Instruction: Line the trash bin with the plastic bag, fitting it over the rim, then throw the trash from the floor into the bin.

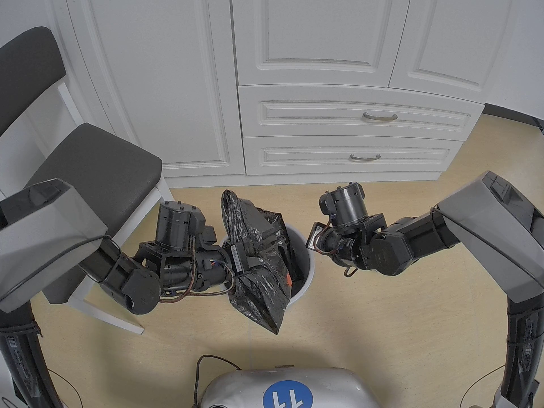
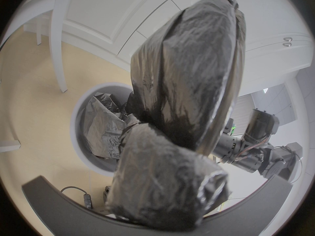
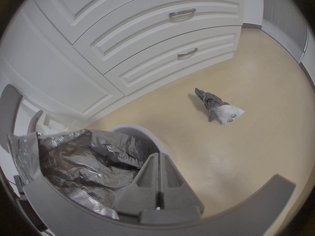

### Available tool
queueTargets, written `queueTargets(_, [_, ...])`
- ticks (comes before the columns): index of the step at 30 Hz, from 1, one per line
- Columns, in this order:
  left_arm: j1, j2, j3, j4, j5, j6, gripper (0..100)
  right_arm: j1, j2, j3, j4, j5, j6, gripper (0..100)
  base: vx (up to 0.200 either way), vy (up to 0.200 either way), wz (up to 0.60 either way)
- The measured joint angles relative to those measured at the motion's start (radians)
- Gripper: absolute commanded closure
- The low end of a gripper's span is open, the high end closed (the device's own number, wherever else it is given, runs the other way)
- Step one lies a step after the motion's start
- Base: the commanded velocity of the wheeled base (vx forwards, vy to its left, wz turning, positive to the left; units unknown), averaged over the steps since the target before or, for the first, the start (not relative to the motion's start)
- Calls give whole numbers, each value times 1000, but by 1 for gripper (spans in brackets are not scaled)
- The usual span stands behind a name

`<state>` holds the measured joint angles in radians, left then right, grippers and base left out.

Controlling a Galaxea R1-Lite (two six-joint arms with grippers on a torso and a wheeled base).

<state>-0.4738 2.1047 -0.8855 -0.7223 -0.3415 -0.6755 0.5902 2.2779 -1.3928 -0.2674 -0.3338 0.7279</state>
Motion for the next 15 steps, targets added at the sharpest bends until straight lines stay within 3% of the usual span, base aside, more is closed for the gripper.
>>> queueTargets(13, [-3, 38, -15, -2, 3, 1, 100, -7, -39, 14, 2, -3, -17, 100, 0, 0, 0])
queueTargets(14, [-5, 36, -13, -2, 3, 1, 0, -7, -44, 18, 1, -3, -22, 100, 0, 0, 0])
queueTargets(15, [-8, 34, -11, -1, 3, 1, 0, -6, -52, 25, 1, -3, -27, 100, 0, 0, 0])
